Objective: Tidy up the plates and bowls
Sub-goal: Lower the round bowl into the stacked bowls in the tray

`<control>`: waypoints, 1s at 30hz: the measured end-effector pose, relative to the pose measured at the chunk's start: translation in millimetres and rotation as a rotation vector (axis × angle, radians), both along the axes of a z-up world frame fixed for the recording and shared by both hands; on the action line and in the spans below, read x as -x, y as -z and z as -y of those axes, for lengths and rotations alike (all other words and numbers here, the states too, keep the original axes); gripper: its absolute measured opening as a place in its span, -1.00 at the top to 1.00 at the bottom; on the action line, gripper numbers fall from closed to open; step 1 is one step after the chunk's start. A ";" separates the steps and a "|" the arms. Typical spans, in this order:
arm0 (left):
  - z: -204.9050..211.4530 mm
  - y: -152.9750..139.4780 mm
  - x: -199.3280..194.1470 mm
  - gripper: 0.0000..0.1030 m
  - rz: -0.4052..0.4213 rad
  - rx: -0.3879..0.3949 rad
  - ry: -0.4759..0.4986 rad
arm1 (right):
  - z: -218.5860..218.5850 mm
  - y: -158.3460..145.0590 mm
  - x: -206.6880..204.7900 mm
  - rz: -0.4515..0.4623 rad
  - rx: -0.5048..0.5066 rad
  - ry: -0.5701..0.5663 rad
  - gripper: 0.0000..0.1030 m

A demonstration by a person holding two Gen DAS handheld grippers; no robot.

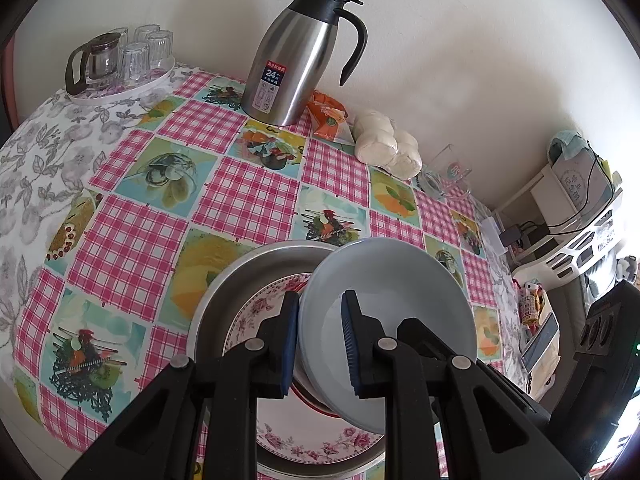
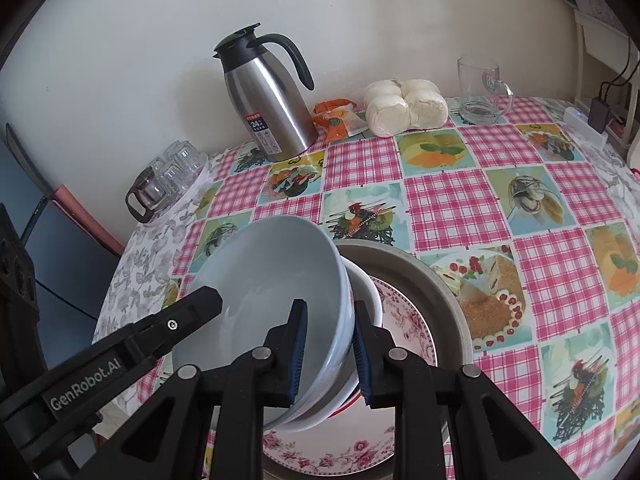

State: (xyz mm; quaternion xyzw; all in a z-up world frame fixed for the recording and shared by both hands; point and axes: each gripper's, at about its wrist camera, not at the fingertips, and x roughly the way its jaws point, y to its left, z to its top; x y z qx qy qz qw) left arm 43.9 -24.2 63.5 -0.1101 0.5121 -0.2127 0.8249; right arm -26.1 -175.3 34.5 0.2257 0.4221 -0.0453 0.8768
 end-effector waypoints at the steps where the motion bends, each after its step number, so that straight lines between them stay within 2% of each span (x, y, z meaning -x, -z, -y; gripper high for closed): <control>1: -0.1 0.0 0.2 0.60 0.000 0.000 0.000 | -0.1 -0.1 -0.1 0.000 0.000 0.000 0.51; 17: -0.5 -0.9 0.1 0.60 0.000 0.018 0.003 | 15.2 -7.3 6.9 0.048 -0.046 0.060 0.47; 22: -0.3 -1.6 0.4 0.60 0.002 0.018 0.001 | 25.0 -21.0 15.8 0.122 -0.058 0.084 0.47; 28: -0.5 -2.0 0.1 0.60 0.003 0.021 -0.001 | 38.1 -11.9 16.4 0.108 -0.116 0.108 0.47; 30: -1.6 -2.4 0.1 0.60 0.006 0.023 -0.005 | 38.3 -8.7 15.9 0.100 -0.117 0.108 0.53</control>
